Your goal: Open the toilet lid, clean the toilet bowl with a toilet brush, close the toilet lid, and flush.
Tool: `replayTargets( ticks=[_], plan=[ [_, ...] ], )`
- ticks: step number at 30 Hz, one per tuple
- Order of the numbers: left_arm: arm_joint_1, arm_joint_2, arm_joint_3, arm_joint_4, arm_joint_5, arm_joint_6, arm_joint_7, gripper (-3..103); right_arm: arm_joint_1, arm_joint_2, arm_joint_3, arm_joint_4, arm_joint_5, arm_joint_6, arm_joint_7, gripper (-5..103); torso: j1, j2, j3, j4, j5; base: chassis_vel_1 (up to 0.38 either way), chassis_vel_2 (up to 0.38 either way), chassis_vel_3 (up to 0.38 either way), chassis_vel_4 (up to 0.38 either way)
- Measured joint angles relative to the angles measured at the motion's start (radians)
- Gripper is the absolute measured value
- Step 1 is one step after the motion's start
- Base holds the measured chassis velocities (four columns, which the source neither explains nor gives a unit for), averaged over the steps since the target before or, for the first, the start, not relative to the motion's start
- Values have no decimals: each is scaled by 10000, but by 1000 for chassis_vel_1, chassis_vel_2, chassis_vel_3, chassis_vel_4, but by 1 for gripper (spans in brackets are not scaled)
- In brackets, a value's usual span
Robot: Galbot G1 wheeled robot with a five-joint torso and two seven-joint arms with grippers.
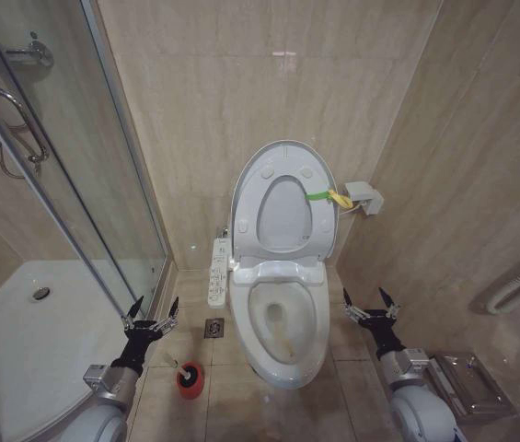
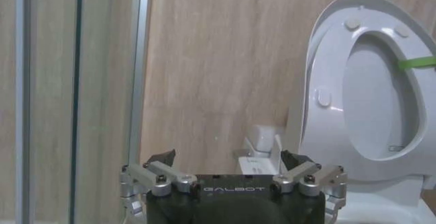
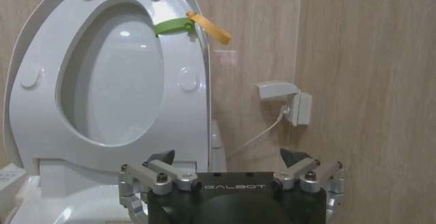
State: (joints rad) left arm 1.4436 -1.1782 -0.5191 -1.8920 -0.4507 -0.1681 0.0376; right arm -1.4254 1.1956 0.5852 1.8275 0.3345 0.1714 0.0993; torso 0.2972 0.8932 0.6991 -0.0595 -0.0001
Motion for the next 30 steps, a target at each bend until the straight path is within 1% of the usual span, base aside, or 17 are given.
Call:
replayTargets(
  ticks=[2, 5, 11, 18, 22, 30],
  plan=[
    [-50, -11, -53, 95, 108, -145, 62, 100, 0, 0, 0, -1, 0, 0, 0, 100, 0, 0, 0, 0, 1, 0, 0, 0, 0],
    [-89, -41, -65, 167, 142, -213, 67, 100, 0, 0, 0, -1, 0, 0, 0, 100, 0, 0, 0, 0, 1, 0, 0, 0, 0],
    [-170, -312, 134, 309, 279, -259, -5, 100, 0, 0, 0, -1, 0, 0, 0, 100, 0, 0, 0, 0, 1, 0, 0, 0, 0],
    [-187, -426, 227, 399, 436, -325, -22, 100, 0, 0, 0, -1, 0, 0, 0, 100, 0, 0, 0, 0, 1, 0, 0, 0, 0],
    [-93, -521, 295, 206, 575, -303, -70, 100, 0, 0, 0, -1, 0, 0, 0, 100, 0, 0, 0, -1, 2, 0, 0, 0, 0],
    [285, -579, 497, -41, 821, -437, -116, 100, 0, 0, 0, -1, 0, 0, 0, 100, 0, 0, 0, -1, 2, 0, 0, 0, 0]
  ],
)
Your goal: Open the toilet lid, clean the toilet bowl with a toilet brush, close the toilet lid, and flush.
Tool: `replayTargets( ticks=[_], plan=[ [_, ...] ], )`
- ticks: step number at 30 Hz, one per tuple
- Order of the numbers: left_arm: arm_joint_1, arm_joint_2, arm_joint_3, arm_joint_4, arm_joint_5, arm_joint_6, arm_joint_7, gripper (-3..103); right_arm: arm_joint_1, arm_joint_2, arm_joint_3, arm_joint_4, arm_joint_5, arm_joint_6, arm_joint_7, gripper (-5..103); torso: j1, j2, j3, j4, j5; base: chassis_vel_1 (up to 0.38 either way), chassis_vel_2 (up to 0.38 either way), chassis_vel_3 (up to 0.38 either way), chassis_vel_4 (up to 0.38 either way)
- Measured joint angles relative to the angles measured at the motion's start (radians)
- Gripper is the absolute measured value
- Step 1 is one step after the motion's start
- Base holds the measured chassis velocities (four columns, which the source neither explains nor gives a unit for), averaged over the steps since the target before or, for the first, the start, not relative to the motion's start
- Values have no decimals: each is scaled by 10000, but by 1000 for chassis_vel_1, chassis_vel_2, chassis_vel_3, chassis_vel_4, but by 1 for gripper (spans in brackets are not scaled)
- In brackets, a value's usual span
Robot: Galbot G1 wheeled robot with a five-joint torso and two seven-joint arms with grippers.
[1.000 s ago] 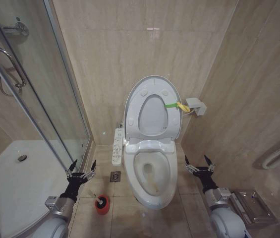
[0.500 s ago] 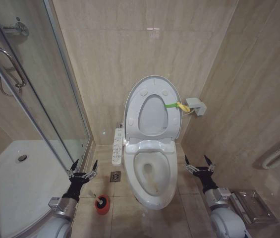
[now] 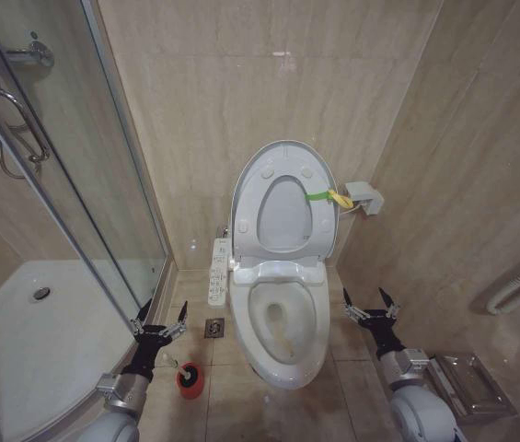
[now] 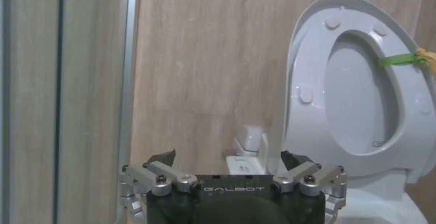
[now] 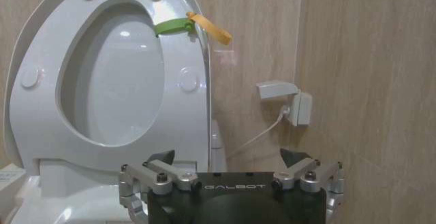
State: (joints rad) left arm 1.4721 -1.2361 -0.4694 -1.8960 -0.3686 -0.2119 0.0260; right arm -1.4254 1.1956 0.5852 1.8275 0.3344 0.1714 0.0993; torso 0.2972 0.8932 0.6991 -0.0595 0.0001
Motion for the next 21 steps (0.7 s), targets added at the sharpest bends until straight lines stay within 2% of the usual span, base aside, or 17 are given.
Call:
replayTargets(
  ticks=[21],
  plan=[
    [36, -163, 54, 252, -15, -111, -35, 100, 0, 0, 0, 0, 0, 0, 0, 100, 0, 0, 0, 0, -1, 0, 0, 0, 0]
  ],
)
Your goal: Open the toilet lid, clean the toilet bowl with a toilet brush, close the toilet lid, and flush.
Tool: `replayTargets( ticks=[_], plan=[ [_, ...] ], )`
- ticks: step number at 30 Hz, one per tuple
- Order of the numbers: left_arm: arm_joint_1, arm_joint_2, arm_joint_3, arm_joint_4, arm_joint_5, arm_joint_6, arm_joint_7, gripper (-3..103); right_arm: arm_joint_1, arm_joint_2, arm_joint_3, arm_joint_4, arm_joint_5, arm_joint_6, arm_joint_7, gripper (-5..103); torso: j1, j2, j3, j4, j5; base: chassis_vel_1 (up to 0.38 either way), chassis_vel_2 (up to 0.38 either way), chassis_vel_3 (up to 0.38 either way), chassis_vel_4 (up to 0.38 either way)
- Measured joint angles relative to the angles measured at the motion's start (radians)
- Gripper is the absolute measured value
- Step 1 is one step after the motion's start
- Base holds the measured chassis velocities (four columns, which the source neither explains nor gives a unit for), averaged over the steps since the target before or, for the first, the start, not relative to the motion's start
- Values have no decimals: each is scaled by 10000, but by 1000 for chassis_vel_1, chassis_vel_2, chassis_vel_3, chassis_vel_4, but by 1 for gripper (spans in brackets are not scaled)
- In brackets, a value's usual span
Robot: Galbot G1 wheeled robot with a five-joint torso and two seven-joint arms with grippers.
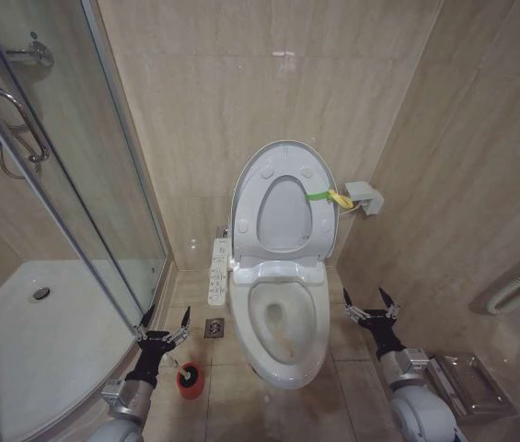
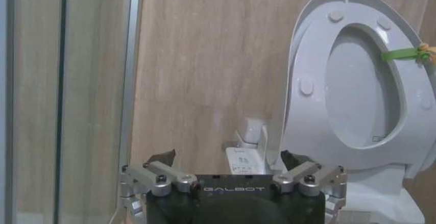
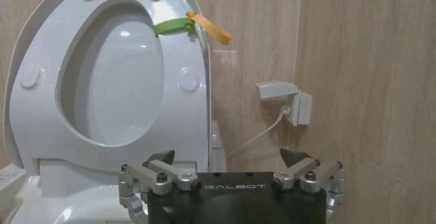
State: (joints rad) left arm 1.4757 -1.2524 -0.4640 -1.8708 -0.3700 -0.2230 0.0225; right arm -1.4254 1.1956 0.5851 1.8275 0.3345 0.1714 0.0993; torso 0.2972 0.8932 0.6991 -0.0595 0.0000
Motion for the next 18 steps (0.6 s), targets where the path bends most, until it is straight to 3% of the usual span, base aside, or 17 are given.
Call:
replayTargets(
  ticks=[18],
  plan=[
    [64, 2, -69, 22, 35, -64, 72, 100, 0, 0, 0, 0, 0, 0, 0, 100, 0, 0, 0, 0, 0, 0, 0, 0, 0]
  ],
)
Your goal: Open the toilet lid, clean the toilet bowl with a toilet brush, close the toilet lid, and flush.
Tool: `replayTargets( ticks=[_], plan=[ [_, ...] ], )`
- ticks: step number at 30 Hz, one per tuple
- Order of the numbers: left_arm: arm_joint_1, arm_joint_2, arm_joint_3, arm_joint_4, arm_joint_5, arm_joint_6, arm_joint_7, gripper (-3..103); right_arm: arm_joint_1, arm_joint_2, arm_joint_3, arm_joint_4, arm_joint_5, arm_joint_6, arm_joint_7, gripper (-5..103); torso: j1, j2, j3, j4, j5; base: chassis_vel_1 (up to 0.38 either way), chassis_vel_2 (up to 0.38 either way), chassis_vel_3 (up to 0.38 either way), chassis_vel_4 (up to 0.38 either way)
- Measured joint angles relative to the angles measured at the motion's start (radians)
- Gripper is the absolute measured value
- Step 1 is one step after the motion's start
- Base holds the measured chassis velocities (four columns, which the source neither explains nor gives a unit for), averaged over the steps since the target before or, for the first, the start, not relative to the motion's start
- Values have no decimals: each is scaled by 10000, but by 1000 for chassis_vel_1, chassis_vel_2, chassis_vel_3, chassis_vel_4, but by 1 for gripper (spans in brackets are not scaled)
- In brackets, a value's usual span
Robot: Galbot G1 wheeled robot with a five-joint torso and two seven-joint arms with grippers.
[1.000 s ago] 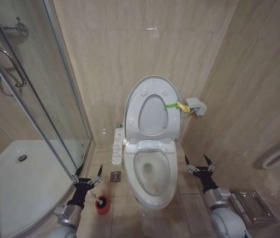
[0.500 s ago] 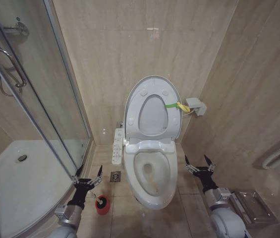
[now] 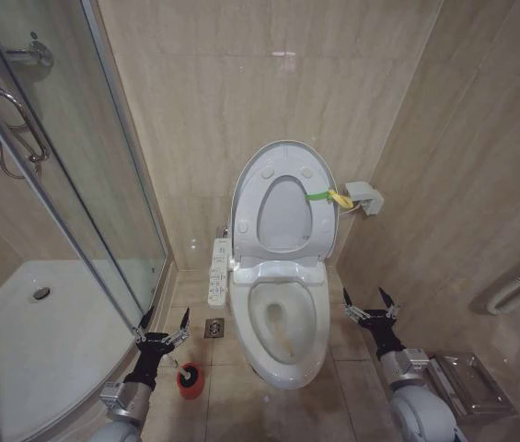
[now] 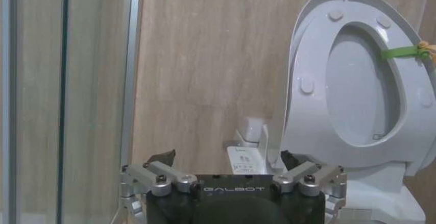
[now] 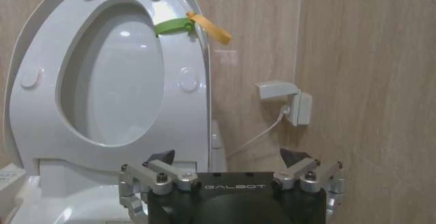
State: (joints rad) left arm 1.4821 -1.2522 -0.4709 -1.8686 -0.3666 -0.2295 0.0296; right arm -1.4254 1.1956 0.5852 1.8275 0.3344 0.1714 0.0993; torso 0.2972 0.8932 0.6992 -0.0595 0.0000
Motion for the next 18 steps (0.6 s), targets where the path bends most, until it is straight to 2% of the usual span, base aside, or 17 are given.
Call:
replayTargets(
  ticks=[18],
  plan=[
    [-1, 4, -2, -3, -2, 0, 1, 100, 0, 0, 0, 0, 0, 0, 0, 100, 0, 0, 0, 0, 0, 0, 0, 0, 0]
  ],
)
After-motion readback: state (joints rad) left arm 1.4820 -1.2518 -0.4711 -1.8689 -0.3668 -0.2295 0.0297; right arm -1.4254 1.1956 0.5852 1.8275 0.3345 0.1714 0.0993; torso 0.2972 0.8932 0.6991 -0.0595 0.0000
